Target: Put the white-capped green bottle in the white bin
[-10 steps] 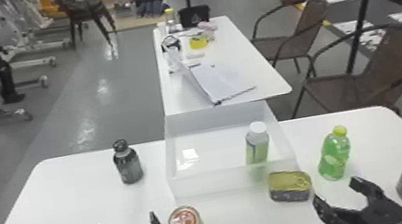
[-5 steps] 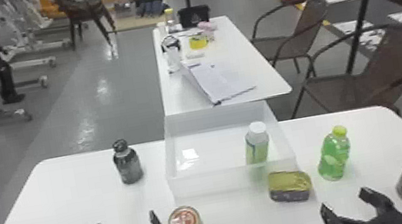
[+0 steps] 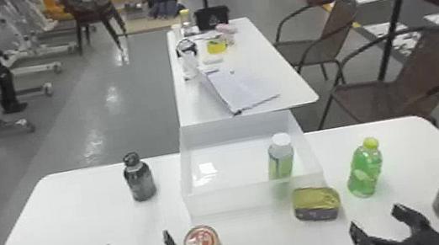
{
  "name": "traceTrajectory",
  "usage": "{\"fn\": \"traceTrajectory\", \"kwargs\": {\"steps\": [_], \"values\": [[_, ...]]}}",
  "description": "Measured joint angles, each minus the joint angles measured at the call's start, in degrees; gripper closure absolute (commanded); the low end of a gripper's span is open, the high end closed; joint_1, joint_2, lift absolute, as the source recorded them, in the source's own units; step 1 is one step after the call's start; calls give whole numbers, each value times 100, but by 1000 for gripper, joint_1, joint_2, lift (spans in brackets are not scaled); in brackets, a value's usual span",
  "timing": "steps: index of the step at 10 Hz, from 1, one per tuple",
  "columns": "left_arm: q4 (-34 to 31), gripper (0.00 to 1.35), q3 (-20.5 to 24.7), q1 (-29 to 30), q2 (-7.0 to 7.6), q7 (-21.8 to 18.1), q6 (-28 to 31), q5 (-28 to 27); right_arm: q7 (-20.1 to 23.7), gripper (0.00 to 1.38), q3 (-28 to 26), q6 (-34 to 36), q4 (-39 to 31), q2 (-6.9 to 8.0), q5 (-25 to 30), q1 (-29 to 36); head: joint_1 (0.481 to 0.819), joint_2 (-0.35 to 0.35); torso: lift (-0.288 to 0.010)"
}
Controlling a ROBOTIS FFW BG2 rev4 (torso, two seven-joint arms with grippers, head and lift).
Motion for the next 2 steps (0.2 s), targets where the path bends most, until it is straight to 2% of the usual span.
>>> {"fn": "traceTrajectory", "kwargs": {"steps": [2], "values": [[0, 125, -7, -8, 2, 0, -2, -8, 0, 226, 7, -21, 0, 3, 19, 0, 549, 0, -100]]}}
